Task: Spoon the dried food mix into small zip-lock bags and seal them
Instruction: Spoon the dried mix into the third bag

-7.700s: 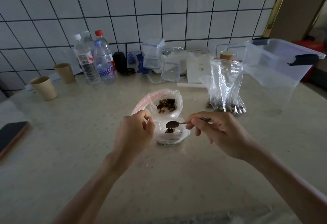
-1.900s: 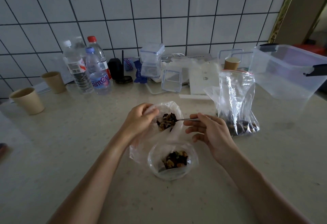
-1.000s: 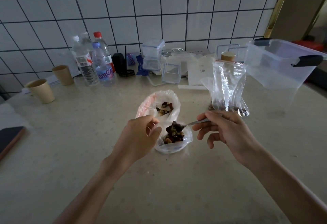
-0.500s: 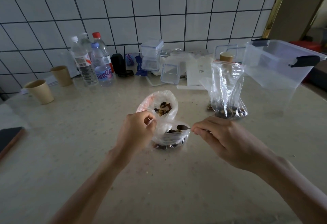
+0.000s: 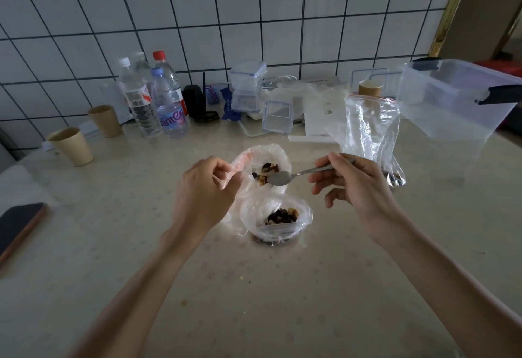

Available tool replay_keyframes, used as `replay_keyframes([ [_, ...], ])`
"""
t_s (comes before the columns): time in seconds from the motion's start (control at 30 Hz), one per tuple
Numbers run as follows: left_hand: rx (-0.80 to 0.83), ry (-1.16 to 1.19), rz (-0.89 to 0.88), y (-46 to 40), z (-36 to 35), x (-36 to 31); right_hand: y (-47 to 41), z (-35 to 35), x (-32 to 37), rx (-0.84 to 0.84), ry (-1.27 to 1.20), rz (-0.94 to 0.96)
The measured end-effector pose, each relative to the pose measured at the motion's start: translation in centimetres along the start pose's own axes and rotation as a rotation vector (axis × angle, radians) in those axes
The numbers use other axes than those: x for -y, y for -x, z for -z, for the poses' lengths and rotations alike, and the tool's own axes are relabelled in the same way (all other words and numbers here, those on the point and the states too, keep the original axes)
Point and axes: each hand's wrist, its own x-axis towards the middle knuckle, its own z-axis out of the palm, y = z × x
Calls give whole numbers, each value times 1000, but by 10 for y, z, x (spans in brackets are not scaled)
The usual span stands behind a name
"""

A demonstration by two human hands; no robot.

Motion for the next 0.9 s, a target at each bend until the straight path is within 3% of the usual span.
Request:
replay_keyframes([
  [0.03,-4,-71,39,-3,-3,3,-5,-4,0,-4,10,-5],
  [0.1,141,-185,165,-8,-8,8,-13,-12,-1,5,51,-13],
  [0.17,307,-191,271,-11,-12,11,-21,-18,-3,24,110,-27],
  [0.23,352,-193,295,-16,-17,15,-28,-23,-5,33,169,-26],
  [0.37,334,-2,348,-22,-25,17,-35,-25,-14,44,370,47],
  [0.53,159,119,300,-32,-33,15,-34,-23,-30,9,466,136],
  [0.73,7,-12,75,-37,-34,14,-34,-20,-38,-32,342,46],
  [0.9,32,-11,86,-36,-36,14,-34,-20,-33,-21,162,-143],
])
